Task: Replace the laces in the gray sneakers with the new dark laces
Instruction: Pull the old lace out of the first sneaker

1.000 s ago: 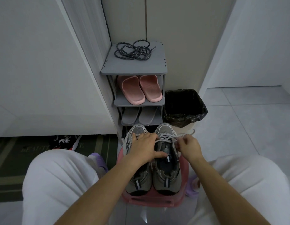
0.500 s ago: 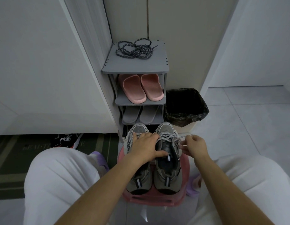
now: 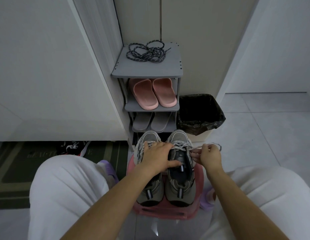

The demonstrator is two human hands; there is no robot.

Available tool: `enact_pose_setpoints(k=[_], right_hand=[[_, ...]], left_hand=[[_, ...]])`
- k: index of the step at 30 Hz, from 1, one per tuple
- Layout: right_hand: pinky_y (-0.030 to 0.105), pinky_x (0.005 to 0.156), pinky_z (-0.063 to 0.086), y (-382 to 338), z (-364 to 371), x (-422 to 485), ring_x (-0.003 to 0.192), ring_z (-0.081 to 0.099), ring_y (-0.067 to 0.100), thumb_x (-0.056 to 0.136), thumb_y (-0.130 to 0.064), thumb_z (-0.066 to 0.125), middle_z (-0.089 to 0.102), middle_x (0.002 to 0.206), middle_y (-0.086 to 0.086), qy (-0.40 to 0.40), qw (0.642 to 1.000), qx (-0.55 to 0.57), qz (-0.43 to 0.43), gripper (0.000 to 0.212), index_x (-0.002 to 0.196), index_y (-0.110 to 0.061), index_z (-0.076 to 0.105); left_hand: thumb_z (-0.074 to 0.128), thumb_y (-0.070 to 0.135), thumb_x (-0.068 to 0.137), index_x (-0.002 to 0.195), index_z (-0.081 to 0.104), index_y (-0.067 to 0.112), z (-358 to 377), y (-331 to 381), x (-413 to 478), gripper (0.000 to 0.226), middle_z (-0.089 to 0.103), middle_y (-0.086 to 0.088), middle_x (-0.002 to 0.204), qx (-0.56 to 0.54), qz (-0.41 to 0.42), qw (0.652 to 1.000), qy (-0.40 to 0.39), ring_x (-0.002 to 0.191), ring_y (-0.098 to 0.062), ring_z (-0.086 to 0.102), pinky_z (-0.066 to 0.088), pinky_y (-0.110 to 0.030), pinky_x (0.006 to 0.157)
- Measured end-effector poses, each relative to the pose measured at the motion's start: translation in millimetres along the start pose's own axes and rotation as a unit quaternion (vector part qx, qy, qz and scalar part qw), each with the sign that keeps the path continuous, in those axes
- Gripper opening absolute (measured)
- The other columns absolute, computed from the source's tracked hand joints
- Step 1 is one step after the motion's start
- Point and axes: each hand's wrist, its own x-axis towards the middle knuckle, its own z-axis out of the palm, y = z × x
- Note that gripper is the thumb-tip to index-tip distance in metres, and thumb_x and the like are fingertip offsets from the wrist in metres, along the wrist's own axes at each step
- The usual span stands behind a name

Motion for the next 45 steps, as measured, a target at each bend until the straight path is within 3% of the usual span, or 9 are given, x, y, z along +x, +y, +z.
enact_pose_setpoints(k=[5, 11, 14, 19, 22, 25, 31, 37, 45], right_hand=[[0.047, 0.082, 0.055, 2, -1, -8, 0.076, 0.065, 0.026, 0.083, -0.023, 0.069, 0.069, 0.075, 0.009, -0.087, 0.987, -0.119, -0.059, 0.016, 0.071, -0.013, 0.068], [0.028, 0.053, 0.052, -8, -1, -8, 0.061, 0.058, 0.021, 0.099, -0.006, 0.032, 0.061, 0.076, 0.015, -0.012, 0.997, 0.058, 0.053, 0.021, 0.084, -0.002, 0.046], [0.034, 0.065, 0.052, -4, -1, -7, 0.063, 0.057, 0.020, 0.098, -0.014, 0.044, 0.060, 0.072, 0.011, -0.047, 0.998, 0.015, 0.036, 0.023, 0.095, 0.006, 0.056], [0.049, 0.082, 0.053, 0, -1, -9, 0.070, 0.057, 0.025, 0.085, -0.016, 0.066, 0.063, 0.072, 0.012, -0.079, 0.993, -0.090, -0.023, 0.018, 0.076, 0.000, 0.063], [0.034, 0.066, 0.056, -3, -1, -7, 0.066, 0.059, 0.021, 0.096, -0.007, 0.041, 0.062, 0.076, 0.014, -0.042, 0.998, -0.001, 0.040, 0.018, 0.097, 0.008, 0.051], [0.021, 0.049, 0.052, -4, -2, -6, 0.064, 0.059, 0.018, 0.099, -0.008, 0.031, 0.061, 0.075, 0.010, -0.034, 0.995, 0.062, 0.074, 0.018, 0.092, 0.000, 0.046], [0.047, 0.086, 0.054, 0, -1, -10, 0.078, 0.062, 0.031, 0.086, -0.012, 0.065, 0.065, 0.082, 0.020, -0.089, 0.994, -0.056, 0.001, 0.011, 0.078, -0.005, 0.062], [0.042, 0.081, 0.051, -3, 3, -7, 0.067, 0.057, 0.021, 0.093, -0.002, 0.042, 0.061, 0.077, 0.015, -0.037, 0.999, -0.032, 0.019, 0.020, 0.075, -0.002, 0.051], [0.046, 0.087, 0.053, -3, -2, -13, 0.071, 0.062, 0.021, 0.094, -0.007, 0.046, 0.063, 0.073, 0.007, -0.053, 0.997, -0.050, -0.036, 0.019, 0.076, -0.014, 0.047]], left_hand=[[0.056, 0.067, 0.078, 0.138, 0.037, 0.029, 1, 0, 0, 0.074, 0.044, 0.000, 0.140, -0.002, 0.000, 1.000, 0.000, 0.134, -0.021, 0.034, 0.005, -0.057, 0.115], [0.054, 0.067, 0.078, 0.139, 0.037, 0.029, 2, 0, -1, 0.074, 0.044, 0.000, 0.141, -0.001, 0.004, 1.000, 0.001, 0.135, -0.022, 0.034, 0.005, -0.056, 0.115], [0.055, 0.066, 0.078, 0.139, 0.036, 0.029, 2, 0, -1, 0.074, 0.043, 0.000, 0.142, -0.002, 0.002, 1.000, 0.001, 0.135, -0.022, 0.033, 0.005, -0.055, 0.115], [0.055, 0.068, 0.077, 0.138, 0.038, 0.029, 5, 0, 1, 0.074, 0.045, 0.001, 0.141, -0.004, 0.003, 1.000, 0.004, 0.134, -0.021, 0.035, 0.006, -0.056, 0.116], [0.054, 0.069, 0.076, 0.136, 0.039, 0.030, 6, -2, 1, 0.073, 0.046, 0.002, 0.140, -0.010, 0.007, 1.000, 0.008, 0.134, -0.021, 0.036, 0.006, -0.056, 0.115], [0.054, 0.069, 0.077, 0.138, 0.038, 0.030, 6, -1, 1, 0.074, 0.044, 0.002, 0.142, -0.008, 0.006, 1.000, 0.008, 0.135, -0.021, 0.035, 0.006, -0.055, 0.115], [0.054, 0.068, 0.077, 0.137, 0.039, 0.030, 5, -1, 1, 0.073, 0.045, 0.001, 0.141, -0.002, 0.008, 1.000, 0.004, 0.134, -0.022, 0.035, 0.007, -0.056, 0.115], [0.054, 0.069, 0.076, 0.136, 0.040, 0.031, 6, -1, 1, 0.073, 0.046, 0.001, 0.140, -0.006, 0.006, 1.000, 0.000, 0.134, -0.023, 0.036, 0.007, -0.056, 0.115], [0.054, 0.069, 0.077, 0.136, 0.041, 0.030, 5, -1, 1, 0.071, 0.046, 0.002, 0.140, -0.006, 0.005, 1.000, -0.001, 0.133, -0.021, 0.036, 0.008, -0.055, 0.115]])
